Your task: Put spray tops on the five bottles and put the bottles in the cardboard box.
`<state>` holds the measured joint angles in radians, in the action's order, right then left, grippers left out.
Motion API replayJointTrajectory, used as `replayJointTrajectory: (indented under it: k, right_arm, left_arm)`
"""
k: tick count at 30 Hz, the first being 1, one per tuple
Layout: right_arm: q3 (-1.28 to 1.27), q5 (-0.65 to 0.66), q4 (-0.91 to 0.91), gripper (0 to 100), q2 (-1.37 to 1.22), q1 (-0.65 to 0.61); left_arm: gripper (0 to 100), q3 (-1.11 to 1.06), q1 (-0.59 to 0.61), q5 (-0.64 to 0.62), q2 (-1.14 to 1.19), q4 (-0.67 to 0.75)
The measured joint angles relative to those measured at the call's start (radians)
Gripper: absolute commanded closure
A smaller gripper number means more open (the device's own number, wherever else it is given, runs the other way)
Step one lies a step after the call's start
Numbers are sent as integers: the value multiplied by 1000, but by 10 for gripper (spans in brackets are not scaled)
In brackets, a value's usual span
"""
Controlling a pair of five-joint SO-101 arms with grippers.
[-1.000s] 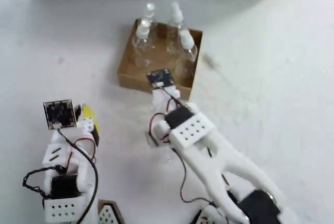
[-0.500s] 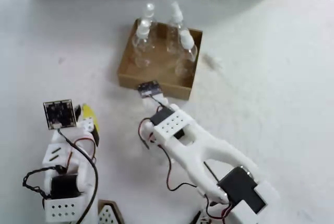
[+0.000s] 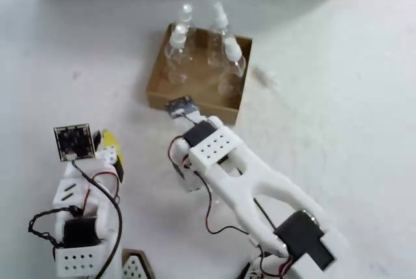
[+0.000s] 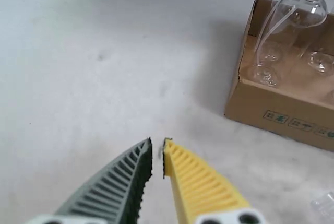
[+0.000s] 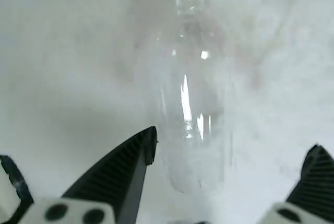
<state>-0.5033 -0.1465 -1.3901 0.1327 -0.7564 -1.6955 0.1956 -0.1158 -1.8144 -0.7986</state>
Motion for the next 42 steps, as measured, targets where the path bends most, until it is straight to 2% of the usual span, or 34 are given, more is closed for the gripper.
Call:
replayJointTrajectory:
  k: [3, 6, 9, 13, 20, 26, 30, 33, 38, 42]
  right_arm:
    - [11, 78, -74, 822, 83, 0]
    - [11, 126, -89, 881, 169, 28]
    - [-8, 176, -89, 893, 219, 110]
    - [-60, 233, -86, 893, 238, 222]
    - [-149, 255, 21, 893, 241, 316]
    - [-150, 304, 40, 893, 241, 396]
    - [-150, 342, 40, 893, 241, 480]
    - [-175, 345, 75, 893, 241, 565]
    - [-239, 348, 172, 893, 241, 686]
    - [-245, 348, 199, 893, 241, 724]
  left_arm:
    - [932, 5, 0, -17, 0, -20]
    - [932, 46, -15, -49, 0, -110]
    - [932, 107, -54, -48, 0, -193]
    - [932, 166, -109, -48, 0, -212]
    - [932, 328, -270, -54, 2, -265]
    - [932, 540, -361, -66, 310, -273]
    - [928, 695, -442, -152, 592, -284]
    - [854, 756, -548, -236, 776, -285]
    - [636, 770, -686, -351, 967, -275]
    - [612, 740, -710, -384, 1066, -219]
